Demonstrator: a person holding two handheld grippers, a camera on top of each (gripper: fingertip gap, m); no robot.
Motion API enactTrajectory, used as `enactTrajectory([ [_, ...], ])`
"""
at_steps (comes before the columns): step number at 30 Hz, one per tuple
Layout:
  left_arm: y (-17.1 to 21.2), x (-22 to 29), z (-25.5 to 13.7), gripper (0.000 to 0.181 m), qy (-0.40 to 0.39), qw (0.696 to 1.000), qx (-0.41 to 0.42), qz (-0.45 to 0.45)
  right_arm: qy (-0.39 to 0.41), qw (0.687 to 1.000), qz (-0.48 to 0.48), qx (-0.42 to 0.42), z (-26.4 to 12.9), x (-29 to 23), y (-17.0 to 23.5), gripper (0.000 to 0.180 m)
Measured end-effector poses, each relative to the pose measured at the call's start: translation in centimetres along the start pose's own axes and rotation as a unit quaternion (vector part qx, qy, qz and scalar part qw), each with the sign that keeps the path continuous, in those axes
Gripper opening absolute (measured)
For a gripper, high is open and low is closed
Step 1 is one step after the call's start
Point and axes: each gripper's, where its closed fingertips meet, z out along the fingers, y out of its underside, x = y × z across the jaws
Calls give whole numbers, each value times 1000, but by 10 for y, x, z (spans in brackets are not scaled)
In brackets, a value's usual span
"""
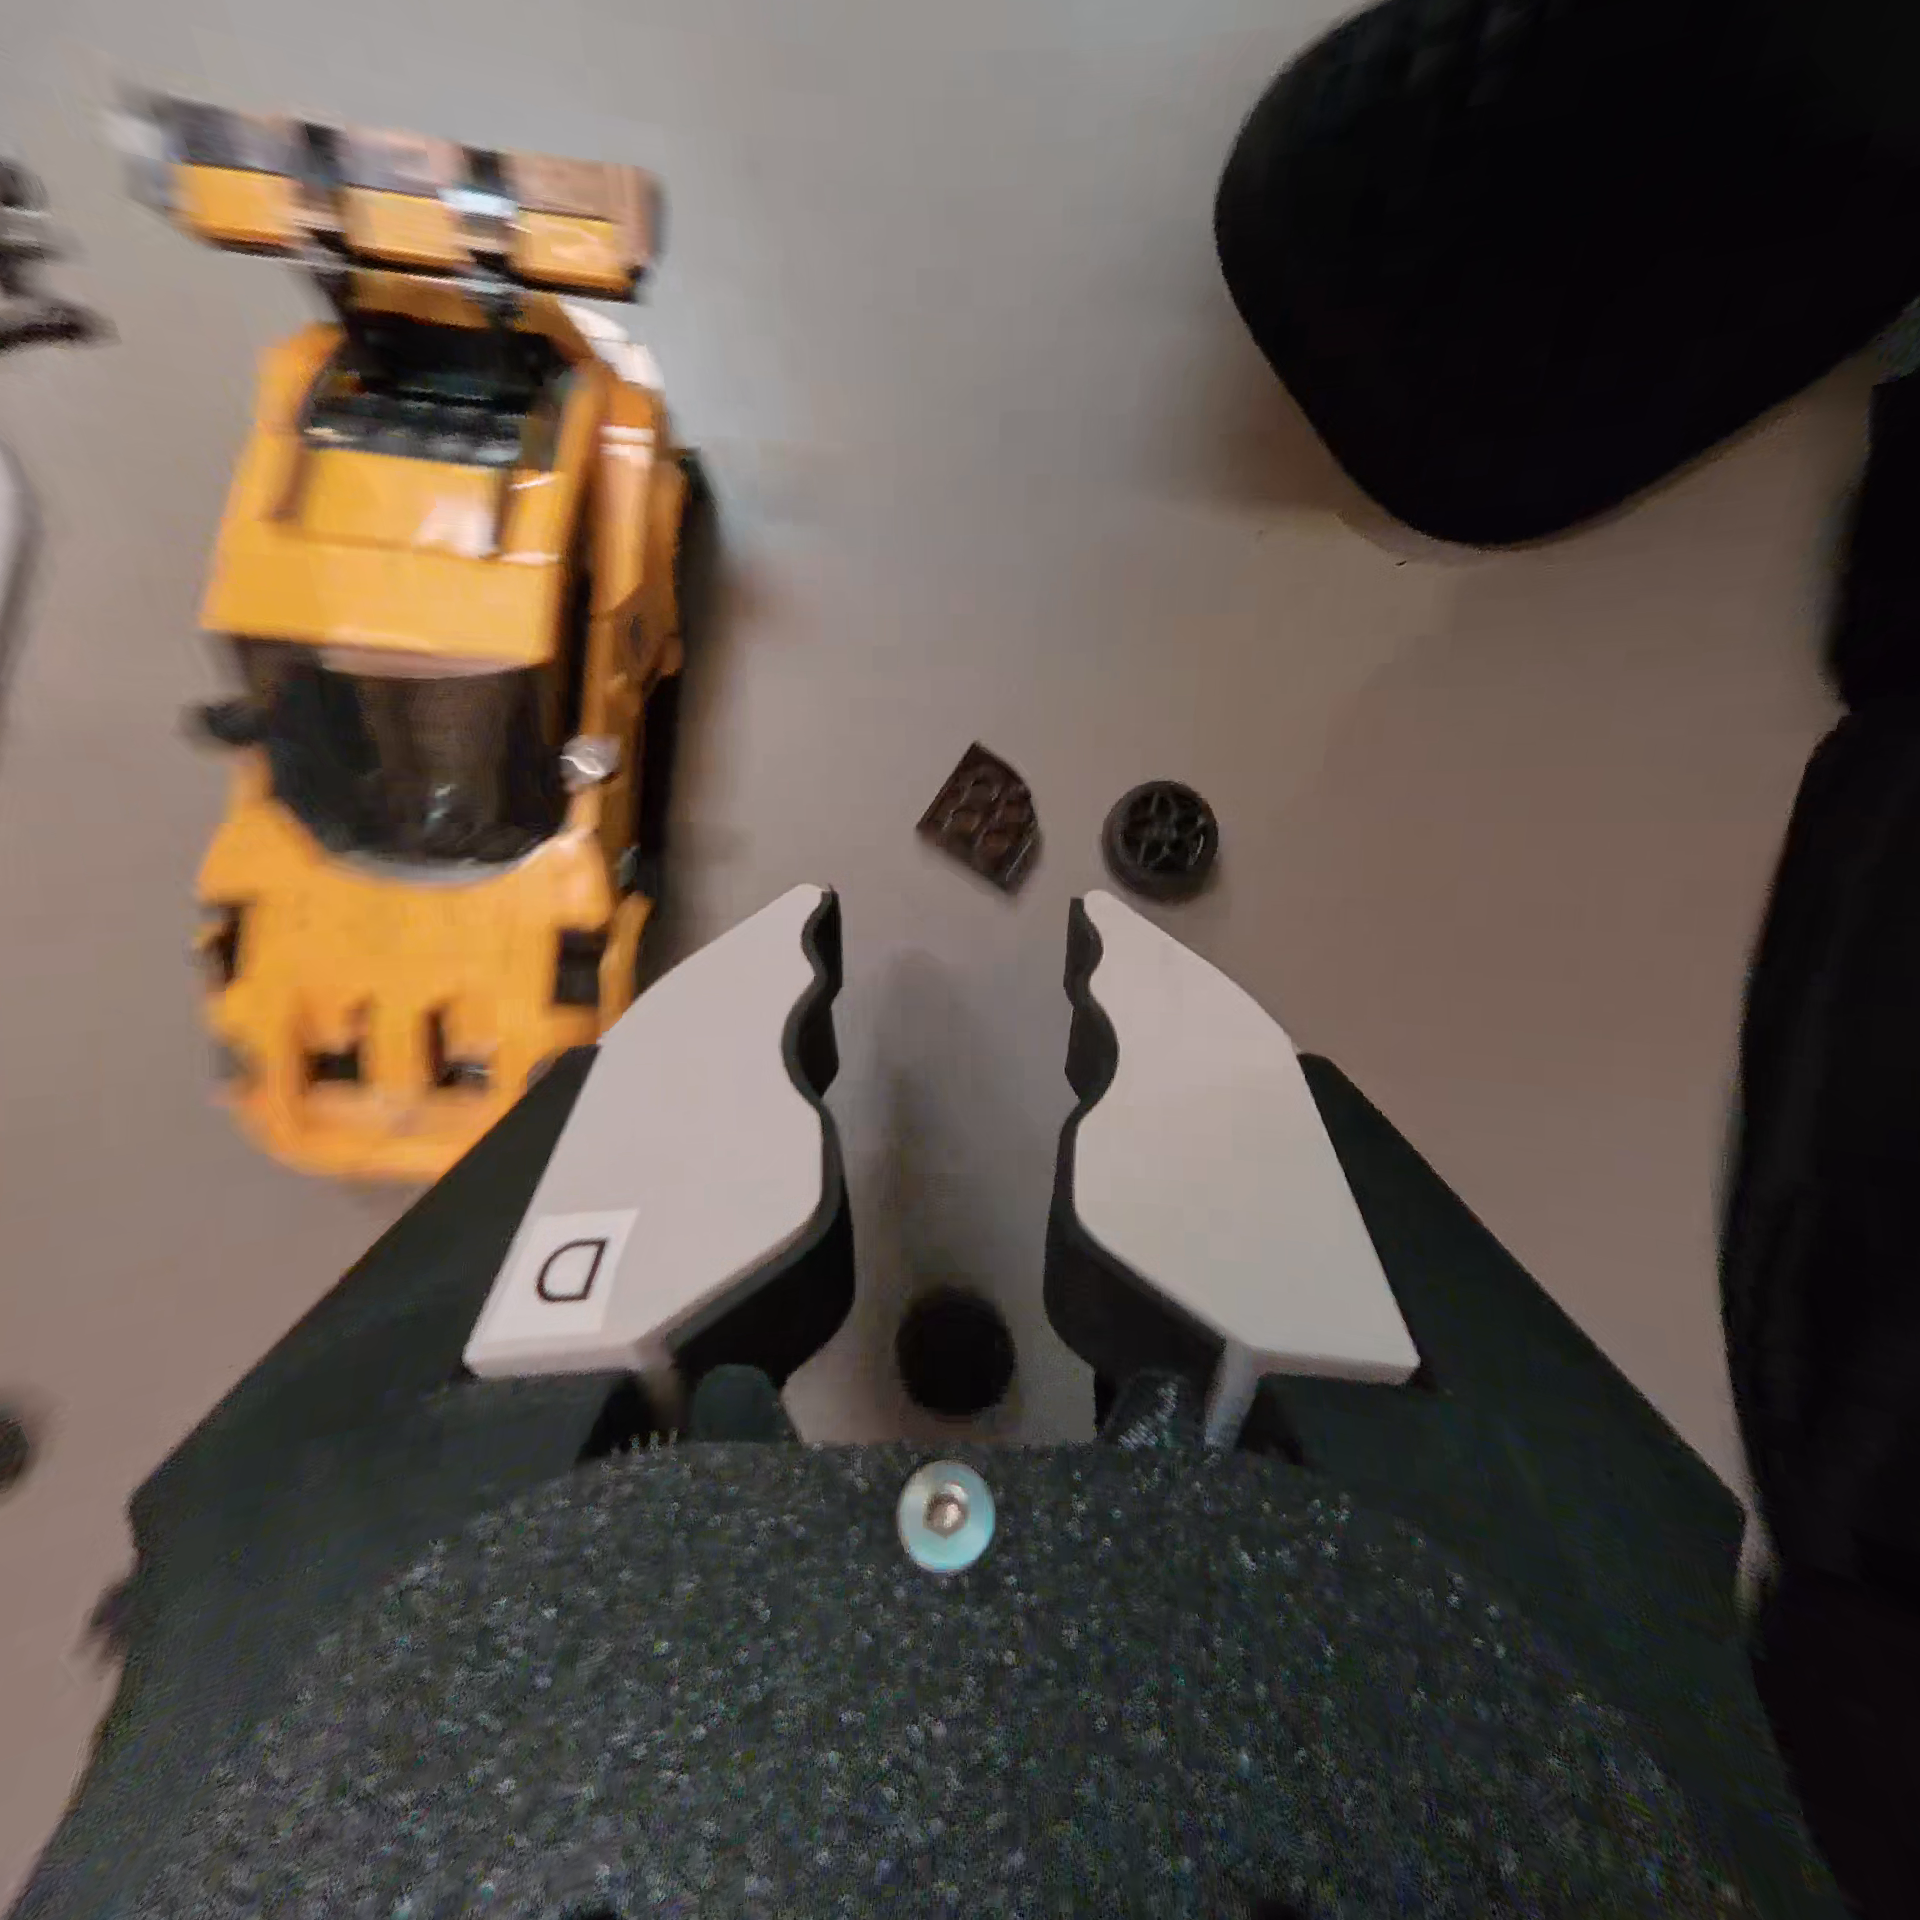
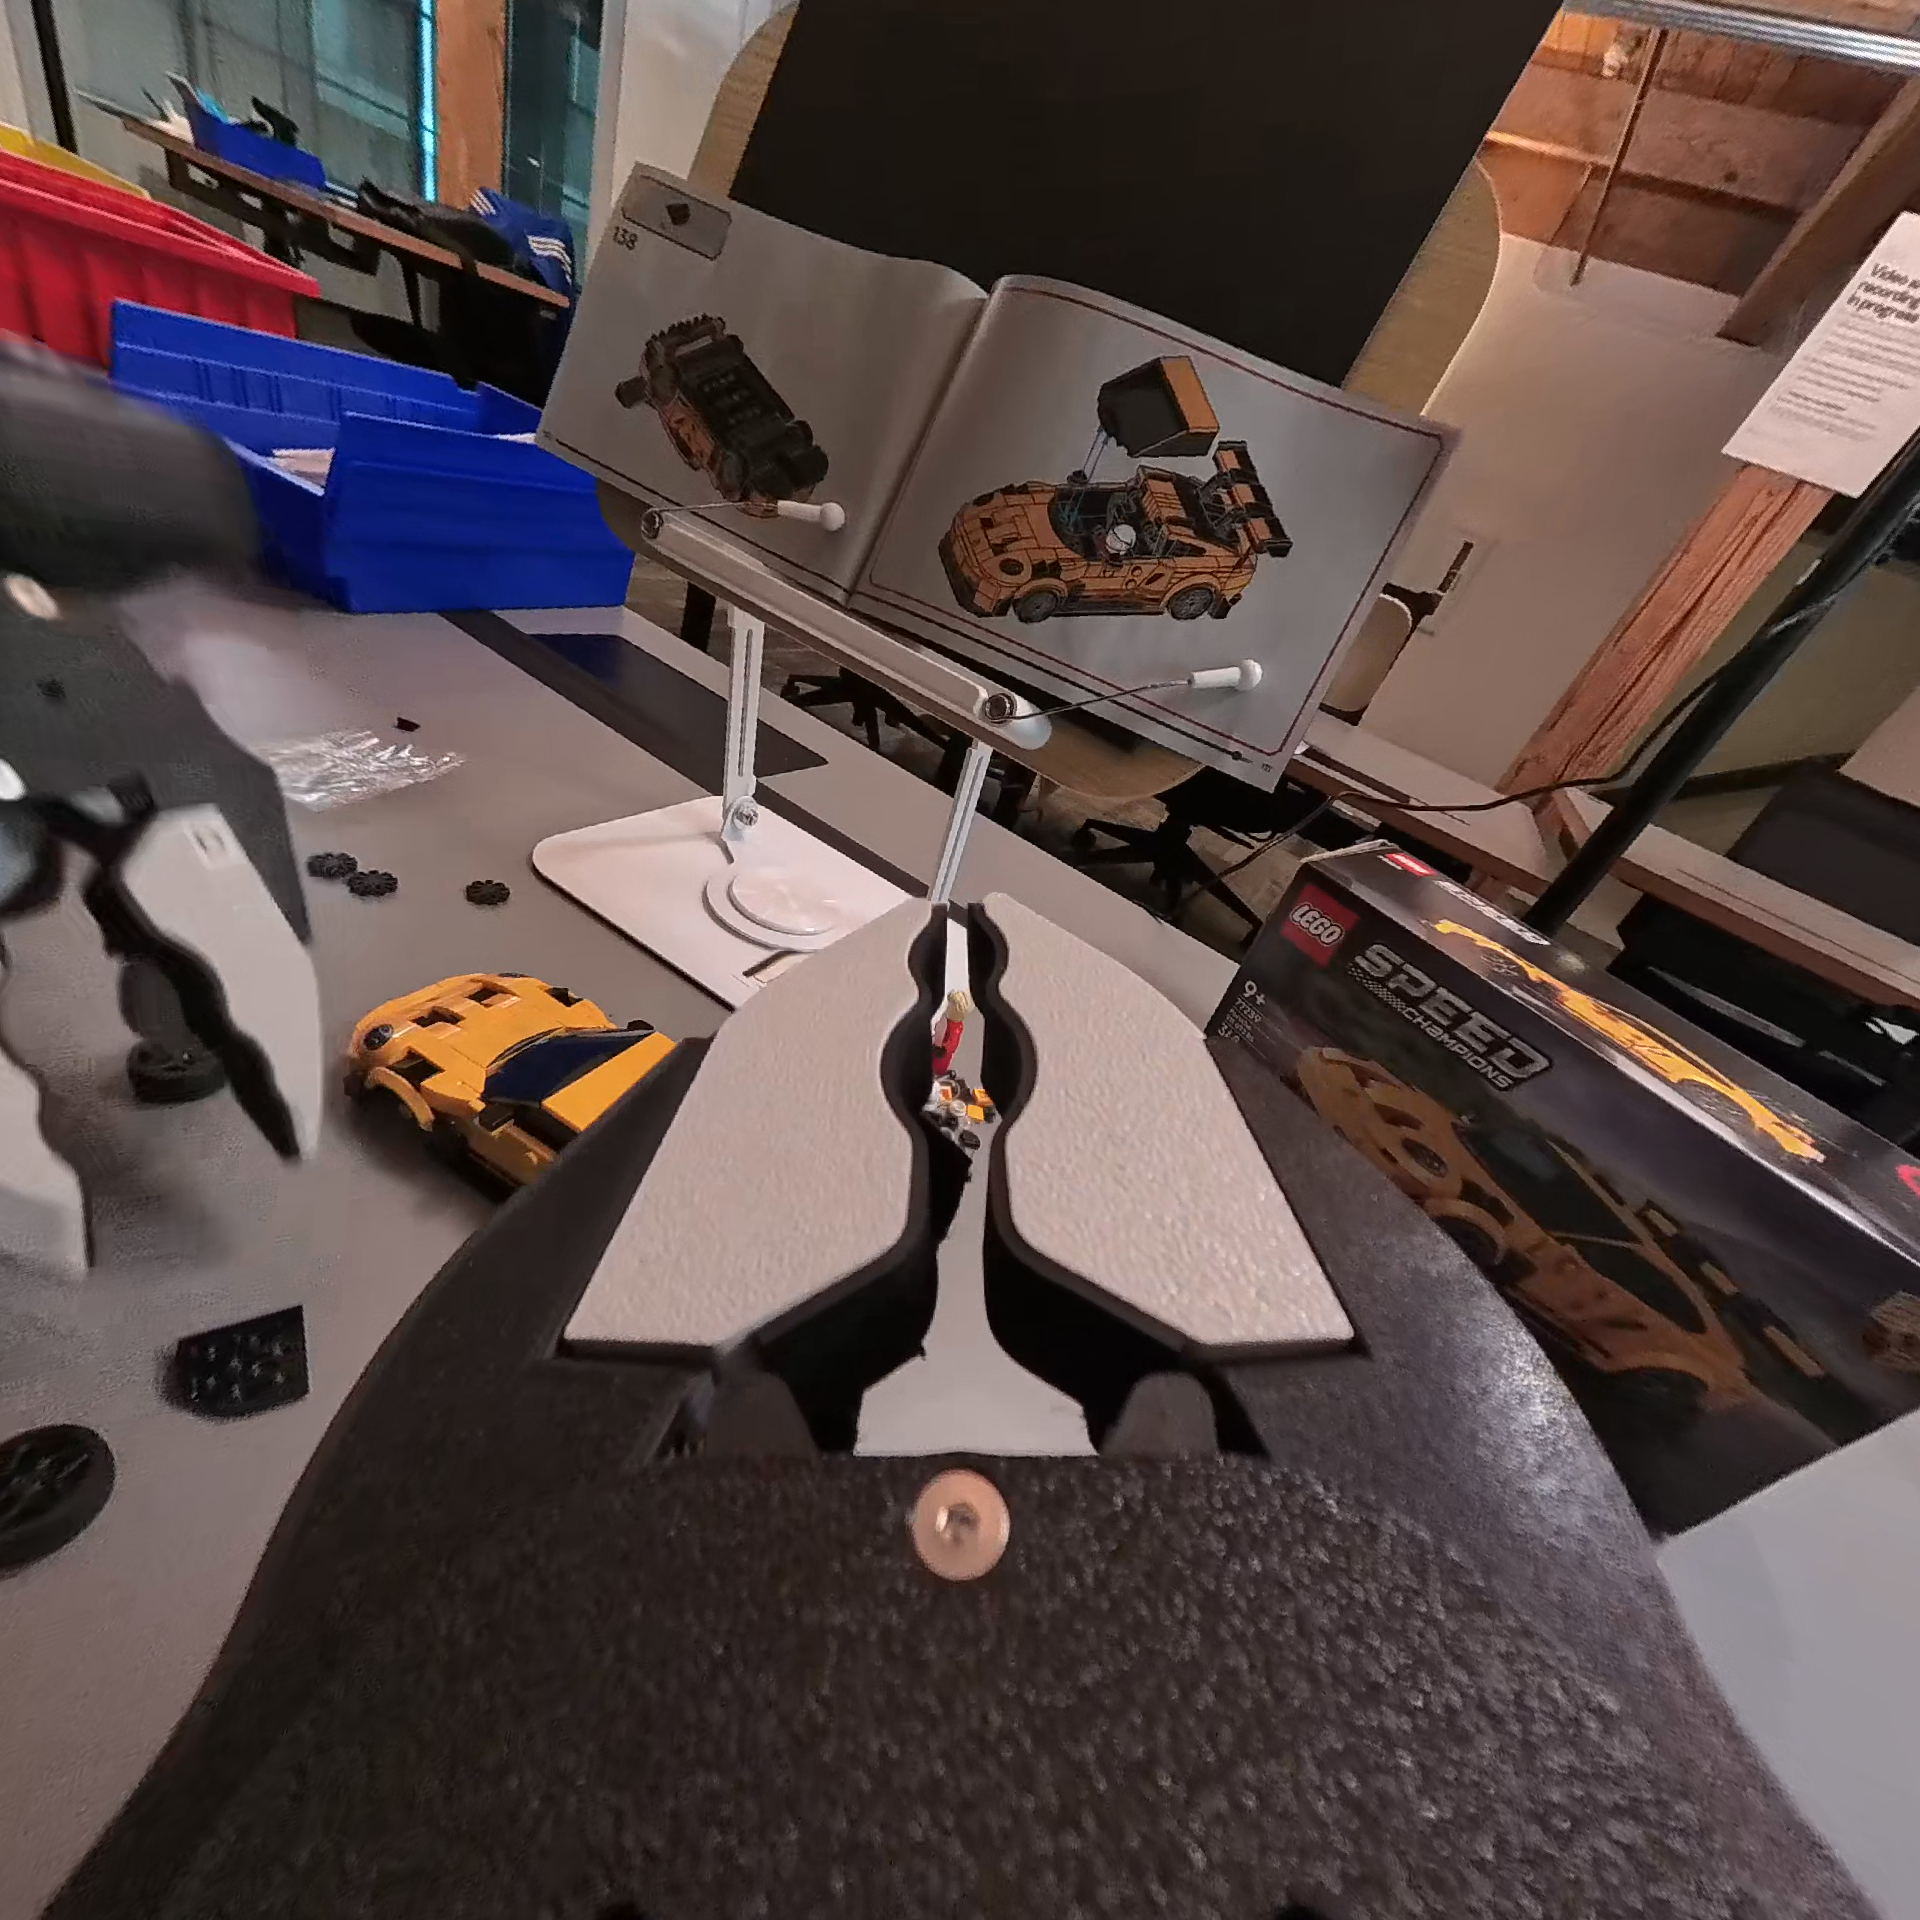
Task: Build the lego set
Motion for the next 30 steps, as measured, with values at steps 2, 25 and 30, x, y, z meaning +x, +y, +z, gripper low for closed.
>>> enactTrajectory([
  [2, 4, -17, -44, 37, -65, 997, 29, -16, 10, 1000, 7, 7, -1, 4, -2, 3],
  [25, 379, -149, -279, 25, -270, 802, -172, -505, 33, 998, 61, -13, 4, 12, 9, 2],
  [30, 364, -137, -284, 25, -261, 810, -196, -487, 37, 998, 55, -2, -1, 14, 1, 2],
])
